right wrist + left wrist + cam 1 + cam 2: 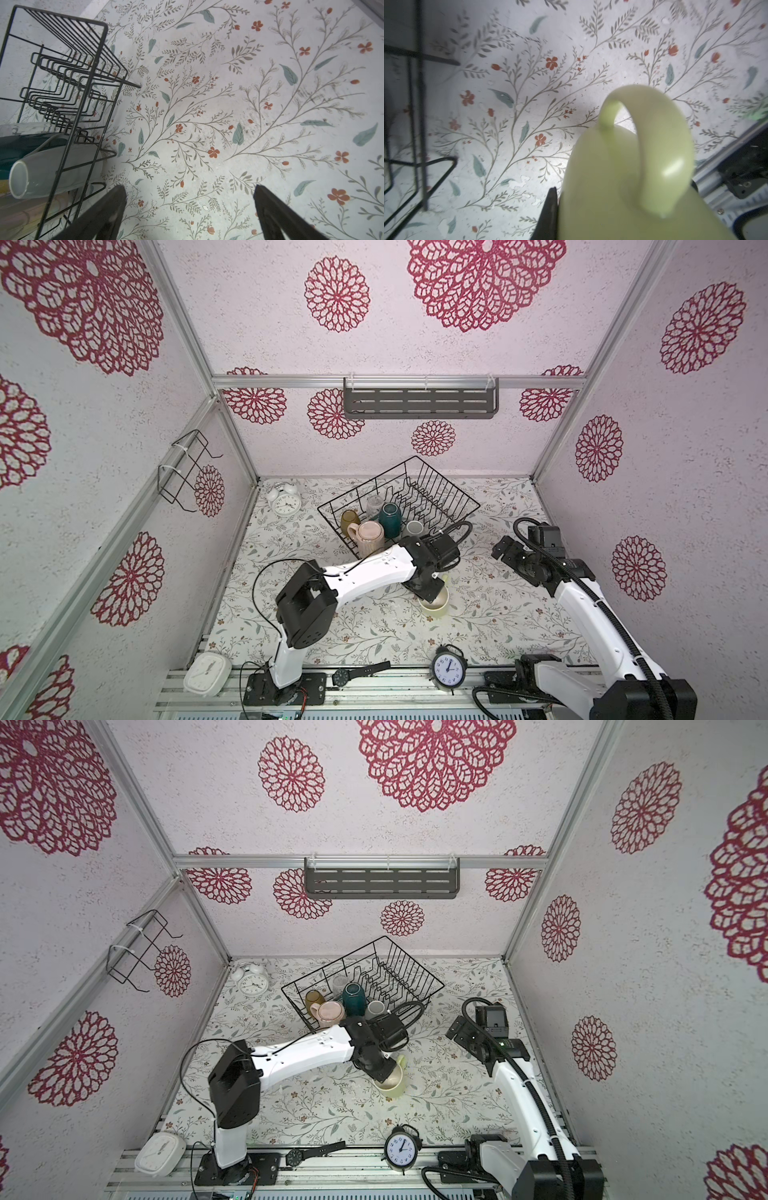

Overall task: Load cups into a dish rack
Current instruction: Pick up the cup from the bottom-center of the table, then place the cup upside down at the dish rack.

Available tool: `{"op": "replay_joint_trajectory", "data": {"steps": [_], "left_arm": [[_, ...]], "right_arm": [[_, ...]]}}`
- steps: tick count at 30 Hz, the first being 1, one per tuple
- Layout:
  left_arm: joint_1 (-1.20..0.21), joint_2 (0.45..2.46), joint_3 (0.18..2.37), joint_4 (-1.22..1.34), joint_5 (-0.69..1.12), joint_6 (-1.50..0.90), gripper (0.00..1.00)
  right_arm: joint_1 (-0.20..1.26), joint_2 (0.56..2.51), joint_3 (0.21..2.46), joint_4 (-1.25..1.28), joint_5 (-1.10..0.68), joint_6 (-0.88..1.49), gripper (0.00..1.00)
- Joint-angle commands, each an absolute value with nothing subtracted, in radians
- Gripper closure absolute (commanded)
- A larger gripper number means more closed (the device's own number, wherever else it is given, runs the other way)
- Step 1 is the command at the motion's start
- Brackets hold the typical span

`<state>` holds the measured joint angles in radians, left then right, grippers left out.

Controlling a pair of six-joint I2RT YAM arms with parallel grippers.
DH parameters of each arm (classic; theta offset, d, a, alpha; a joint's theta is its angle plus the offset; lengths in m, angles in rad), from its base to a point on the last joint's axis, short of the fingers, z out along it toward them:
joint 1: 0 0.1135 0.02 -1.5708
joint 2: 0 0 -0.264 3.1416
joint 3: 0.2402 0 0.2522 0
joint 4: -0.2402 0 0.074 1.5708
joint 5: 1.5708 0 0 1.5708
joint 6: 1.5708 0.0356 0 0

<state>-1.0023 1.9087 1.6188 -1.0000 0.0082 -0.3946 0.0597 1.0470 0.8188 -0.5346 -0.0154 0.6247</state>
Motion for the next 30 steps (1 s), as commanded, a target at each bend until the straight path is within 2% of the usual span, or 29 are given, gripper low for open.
{"op": "replay_joint_trajectory", "data": {"steps": [1,4,8,12,15,22,30], "left_arm": [[-0.940,1.736,1.585,-0.896,0.116,-0.396,1.00],[-0.863,1.612,1.500,-0.782,0.263,-0.439,1.00],[-0.751,1.429,1.320,-0.518,0.422,-0.526,1.00],[-0.640,1.260,1.144,-0.278,0.495,-0.642,1.00],[-0.598,1.157,1.050,-0.173,0.505,-0.667,1.00],[-0.551,1.086,0.998,-0.022,0.657,-0.709,1.00],[-0.495,1.049,0.926,0.091,0.675,-0.765,1.00]], "right_arm": [[0.054,0.988,0.841,-0.452,-0.101,0.546,0.01],[0.056,0.923,0.800,-0.332,-0.157,0.598,0.01],[0.060,0.876,0.735,-0.027,-0.395,0.735,0.01],[0.077,0.902,0.719,0.299,-0.669,0.888,0.01],[0.146,0.948,0.763,0.419,-0.805,0.924,0.01],[0.376,1.074,0.850,0.497,-0.844,0.947,0.01],[0.468,1.238,0.785,1.047,-1.022,1.292,0.01]]}}
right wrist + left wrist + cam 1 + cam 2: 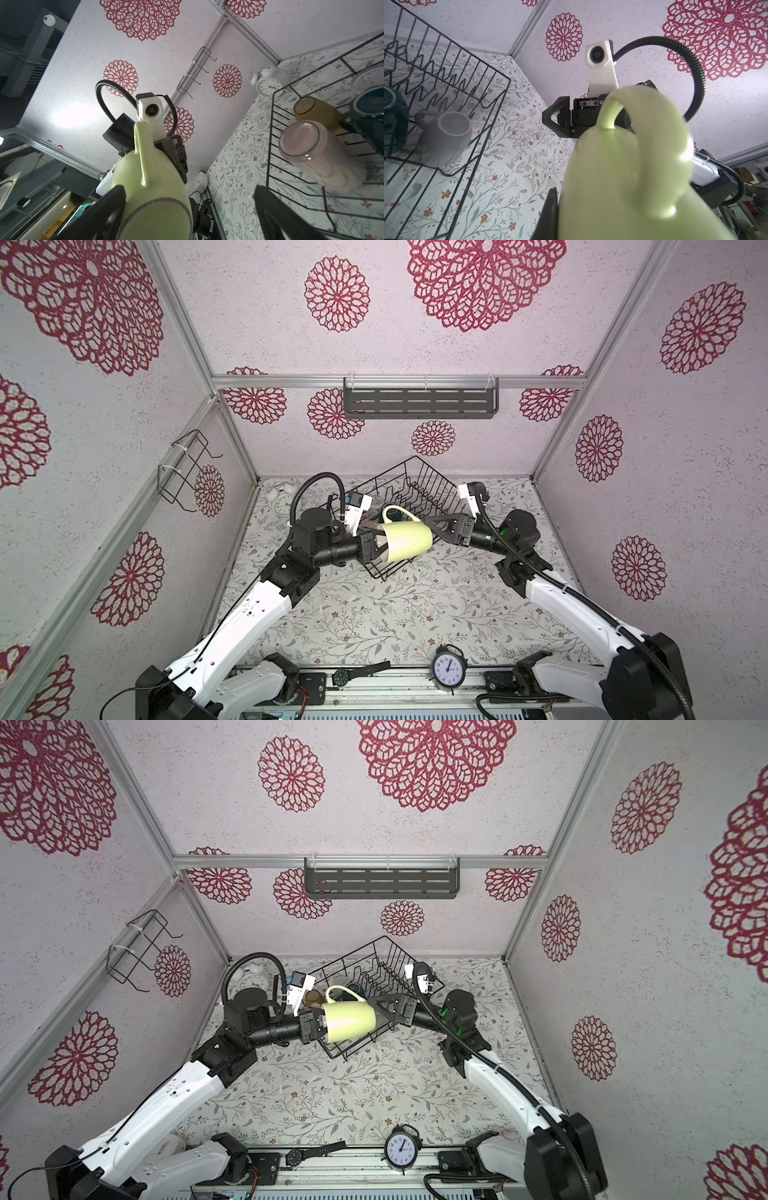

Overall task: Load cups into a dish rack
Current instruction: Place the cup upside down at the dish rack.

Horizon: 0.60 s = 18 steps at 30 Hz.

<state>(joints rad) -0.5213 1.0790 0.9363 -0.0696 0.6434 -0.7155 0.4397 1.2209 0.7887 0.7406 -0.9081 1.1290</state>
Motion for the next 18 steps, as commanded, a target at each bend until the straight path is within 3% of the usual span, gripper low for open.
{"op": "replay_joint_trajectory", "data": {"steps": [1,6,18], "left_arm": [[-0.487,1.049,0.916,0.101,0.675,-0.776,1.00],[-0.484,1.077,0.917,0.042,0.649,-0.743,1.00],[-0.478,1.146,0.922,0.089,0.730,-0.779,1.00]], "right_arm": [[0.481,1.245,0.784,1.075,-1.026,1.309,0.01],[0.516,1.252,0.785,0.899,-0.972,1.197,0.01],[0.603,1.363,0.837,1.053,-0.962,1.305,0.05]]}}
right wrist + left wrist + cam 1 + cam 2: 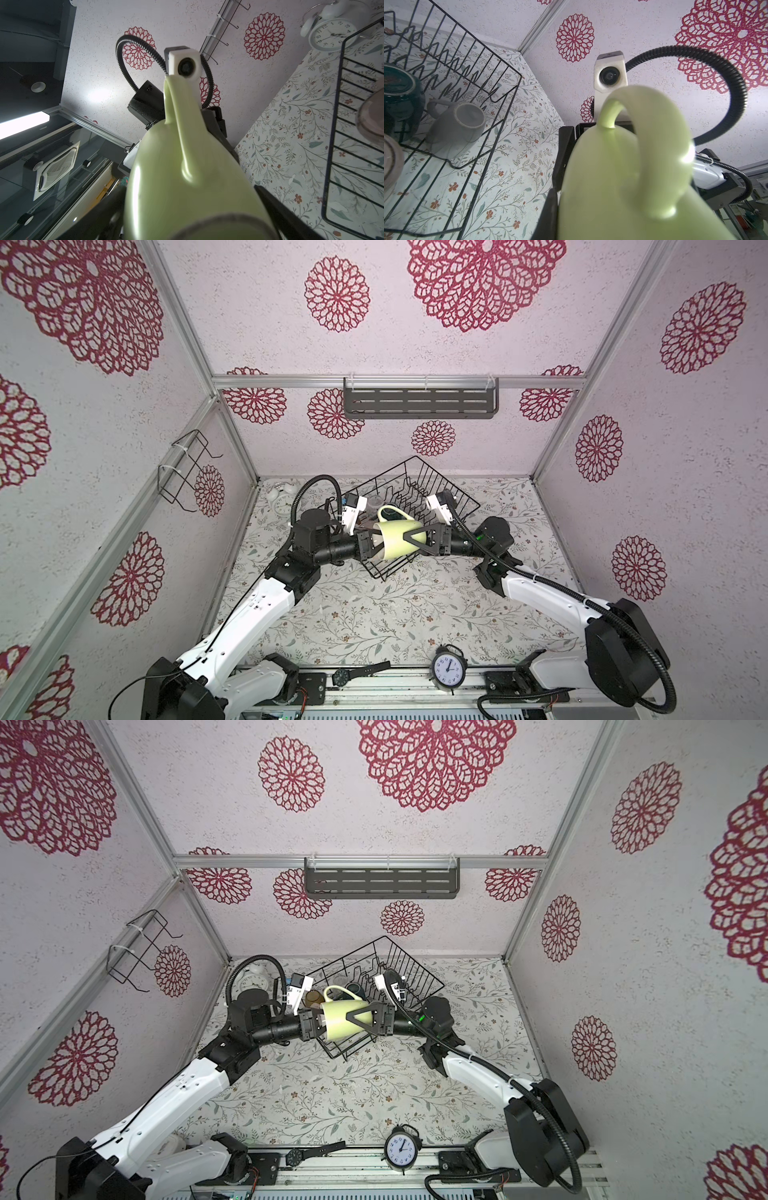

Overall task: Load cups into a dish rack
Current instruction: Place the cup upside down at the dish rack.

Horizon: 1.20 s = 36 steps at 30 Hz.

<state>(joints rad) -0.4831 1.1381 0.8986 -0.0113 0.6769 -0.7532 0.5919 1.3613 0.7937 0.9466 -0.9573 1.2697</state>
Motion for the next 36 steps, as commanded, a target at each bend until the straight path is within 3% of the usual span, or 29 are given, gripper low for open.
{"op": "replay_joint_trajectory", "data": {"steps": [1,11,21,30,36], "left_arm": [[-0.478,1.152,0.922,0.087,0.737,-0.776,1.00],[-0.478,1.175,0.920,0.082,0.733,-0.765,1.00],[-0.464,1.148,0.917,0.001,0.709,-0.718,0.89],[-0.415,1.092,0.866,-0.048,0.696,-0.695,0.48],[-0.367,1.023,0.830,-0.129,0.625,-0.654,0.36]], "right_arm": [[0.604,1.368,0.838,1.052,-0.956,1.307,0.05],[0.631,1.403,0.861,1.071,-0.953,1.325,0.07],[0.634,1.429,0.862,1.063,-0.946,1.327,0.25],[0.632,1.414,0.884,0.865,-0.897,1.168,0.30],[0.632,1.372,0.944,0.527,-0.799,0.926,0.33]]}}
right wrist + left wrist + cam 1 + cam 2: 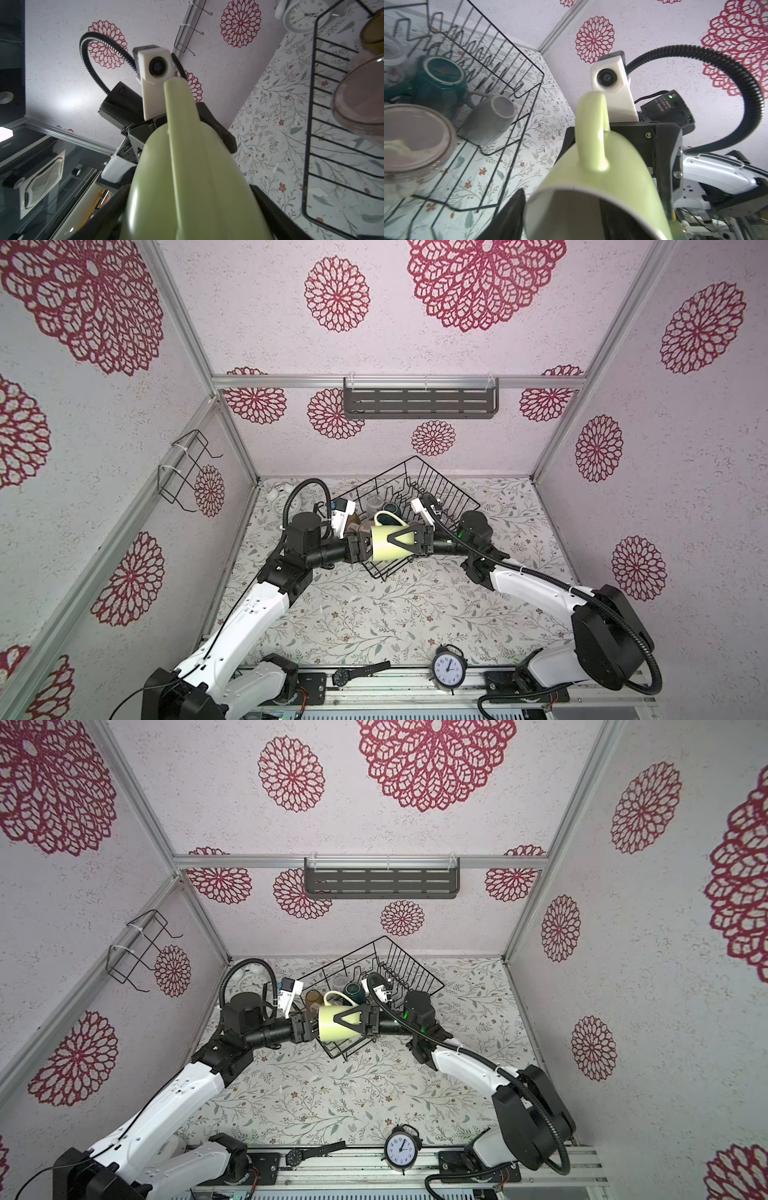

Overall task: Load cups into a dish rack
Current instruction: Place the cup upside down at the dish rack.

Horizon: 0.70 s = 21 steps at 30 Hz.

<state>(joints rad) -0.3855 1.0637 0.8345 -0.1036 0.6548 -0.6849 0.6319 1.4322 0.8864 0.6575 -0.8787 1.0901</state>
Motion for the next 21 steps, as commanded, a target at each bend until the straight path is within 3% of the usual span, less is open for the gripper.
{"op": "replay_joint_trajectory", "data": {"steps": [1,11,18,21], "left_arm": [[-0.357,1.010,0.823,-0.144,0.610,-0.648,0.35],[-0.246,0.925,0.783,-0.291,0.434,-0.639,0.32],[-0.219,0.885,0.822,-0.558,0.052,-0.630,0.31],[-0.218,0.883,0.824,-0.594,-0.029,-0.638,0.31]], "right_arm": [[0.632,1.369,0.954,0.487,-0.775,0.904,0.34],[0.632,1.406,1.111,-0.005,-0.454,0.681,0.39],[0.688,1.489,1.303,-0.350,-0.155,0.572,0.41],[0.718,1.542,1.397,-0.470,-0.083,0.558,0.41]]}}
